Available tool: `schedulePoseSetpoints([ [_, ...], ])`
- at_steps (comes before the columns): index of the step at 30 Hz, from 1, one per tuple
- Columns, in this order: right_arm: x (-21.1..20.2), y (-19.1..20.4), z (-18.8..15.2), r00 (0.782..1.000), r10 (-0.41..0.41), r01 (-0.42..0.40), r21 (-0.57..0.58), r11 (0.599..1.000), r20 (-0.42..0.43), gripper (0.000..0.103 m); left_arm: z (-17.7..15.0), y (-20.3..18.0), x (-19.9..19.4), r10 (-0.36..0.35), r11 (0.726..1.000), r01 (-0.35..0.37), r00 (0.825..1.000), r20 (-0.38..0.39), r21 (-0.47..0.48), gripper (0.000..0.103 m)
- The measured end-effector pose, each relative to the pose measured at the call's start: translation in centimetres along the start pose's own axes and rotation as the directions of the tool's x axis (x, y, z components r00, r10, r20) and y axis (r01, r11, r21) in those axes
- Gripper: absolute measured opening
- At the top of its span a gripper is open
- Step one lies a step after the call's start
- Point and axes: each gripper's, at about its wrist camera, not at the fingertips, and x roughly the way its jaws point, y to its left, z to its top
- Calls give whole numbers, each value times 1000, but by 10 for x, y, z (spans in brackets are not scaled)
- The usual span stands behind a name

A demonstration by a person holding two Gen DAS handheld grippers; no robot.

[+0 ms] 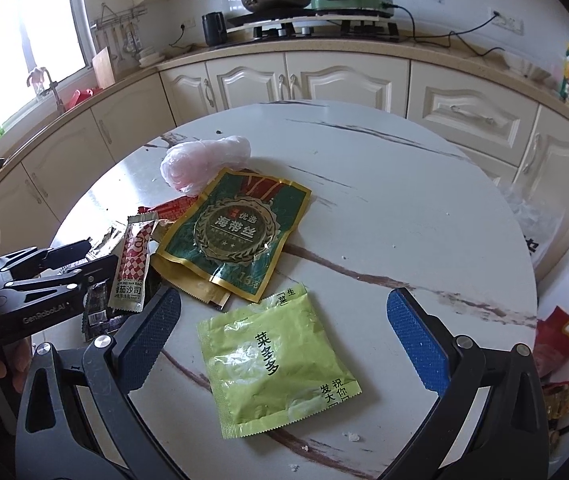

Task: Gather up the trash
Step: 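Grasp the yellow cartoon snack packet with the left gripper while the right gripper grasps the red-checked sachet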

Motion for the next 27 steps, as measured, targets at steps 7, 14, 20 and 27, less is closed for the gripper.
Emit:
schedulePoseSetpoints([
  [7, 14, 22, 8, 1000, 25, -26, -47, 999, -18, 103, -11, -11, -14, -26, 1000, 25, 999, 33, 9, 26],
  [14, 33, 65, 14, 996, 73, -77, -109, 991, -41, 103, -32, 5, -65, 9, 999, -3, 993, 116, -47, 26],
  [20, 51, 105, 16, 994, 86, -97, -160, 982, -74, 79, -46, 21, -83, 25, 997, -15, 992, 127, -76, 26],
  [27, 57, 114, 12, 997, 20, -33, -194, 980, -72, 29, -61, 33, -95, -2, 995, 14, 993, 118, -99, 26],
])
